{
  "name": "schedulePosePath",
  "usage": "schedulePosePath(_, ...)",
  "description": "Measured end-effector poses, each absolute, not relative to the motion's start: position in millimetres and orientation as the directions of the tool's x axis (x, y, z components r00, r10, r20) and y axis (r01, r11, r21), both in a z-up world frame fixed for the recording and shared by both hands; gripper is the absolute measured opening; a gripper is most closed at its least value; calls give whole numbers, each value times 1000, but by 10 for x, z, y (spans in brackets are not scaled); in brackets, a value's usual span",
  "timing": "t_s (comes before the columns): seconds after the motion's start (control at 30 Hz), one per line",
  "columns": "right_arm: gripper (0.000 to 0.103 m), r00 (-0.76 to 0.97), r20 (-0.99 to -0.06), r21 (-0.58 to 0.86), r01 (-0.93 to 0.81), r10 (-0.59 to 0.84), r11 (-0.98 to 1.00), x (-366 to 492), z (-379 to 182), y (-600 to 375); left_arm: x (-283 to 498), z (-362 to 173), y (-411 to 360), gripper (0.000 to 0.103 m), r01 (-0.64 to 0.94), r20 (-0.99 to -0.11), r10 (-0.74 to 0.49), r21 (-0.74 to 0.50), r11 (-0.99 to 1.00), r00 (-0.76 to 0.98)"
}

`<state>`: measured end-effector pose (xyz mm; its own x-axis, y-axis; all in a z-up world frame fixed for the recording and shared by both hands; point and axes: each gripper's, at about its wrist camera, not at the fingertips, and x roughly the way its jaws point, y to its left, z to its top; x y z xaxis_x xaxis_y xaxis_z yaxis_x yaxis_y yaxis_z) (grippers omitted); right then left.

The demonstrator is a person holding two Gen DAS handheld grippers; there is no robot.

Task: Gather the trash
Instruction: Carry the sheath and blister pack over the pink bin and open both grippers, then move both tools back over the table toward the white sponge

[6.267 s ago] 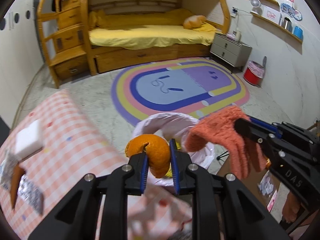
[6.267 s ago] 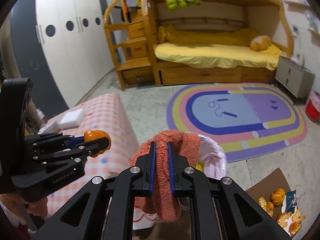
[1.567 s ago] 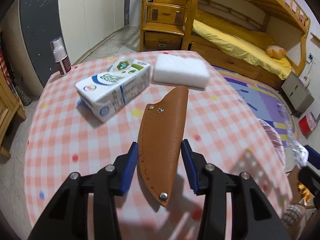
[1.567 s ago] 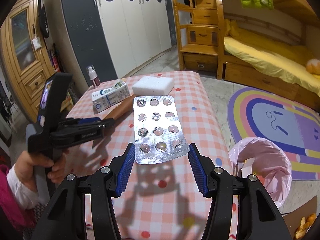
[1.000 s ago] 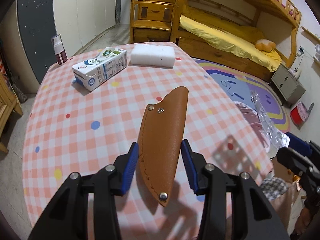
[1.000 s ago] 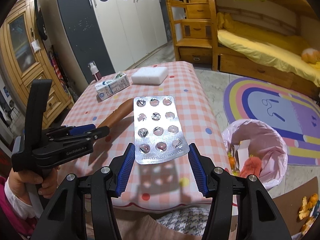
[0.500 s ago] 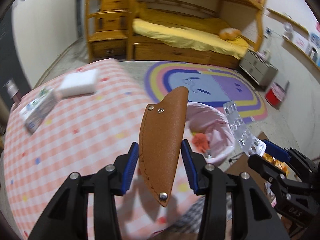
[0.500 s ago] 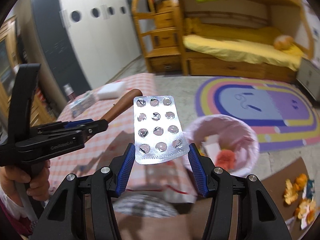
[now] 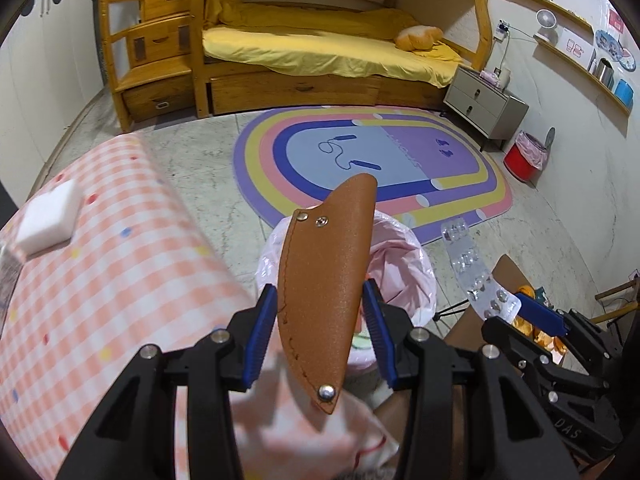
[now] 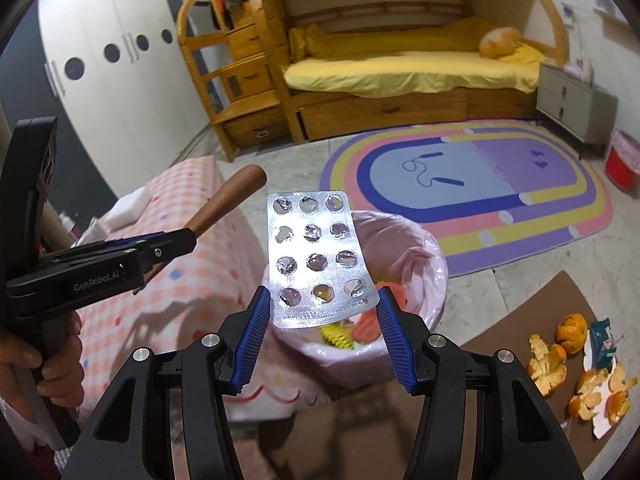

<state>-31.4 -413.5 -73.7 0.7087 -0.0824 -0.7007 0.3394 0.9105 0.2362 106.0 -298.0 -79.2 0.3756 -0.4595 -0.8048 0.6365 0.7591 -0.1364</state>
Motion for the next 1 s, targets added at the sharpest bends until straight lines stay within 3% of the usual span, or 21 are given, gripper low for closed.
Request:
schedulePosePath(0.23,56,708,-700,249,369,-97,895,-9,-901,-4403,1376,-887,-3260,44,642,-801,-491,-183,745,342)
schedulePosePath(0.37,64,686,-721,252,396,-102,883,112,-1039,-4498,1493,-902,-3247,62,620,-790,-514,-226,751,334)
schedulePosePath(0.6,64,694,-715,278,388,-81,879,-47,-962,-4404,1435,-833,-3012,62,582,-789,-466,-175,794,399)
schedulePosePath(1.0,59,778,-628,261,209,1,942,-260,-266,-3565,1159,-458,-1981,62,457,-748,-385,-123,881,540)
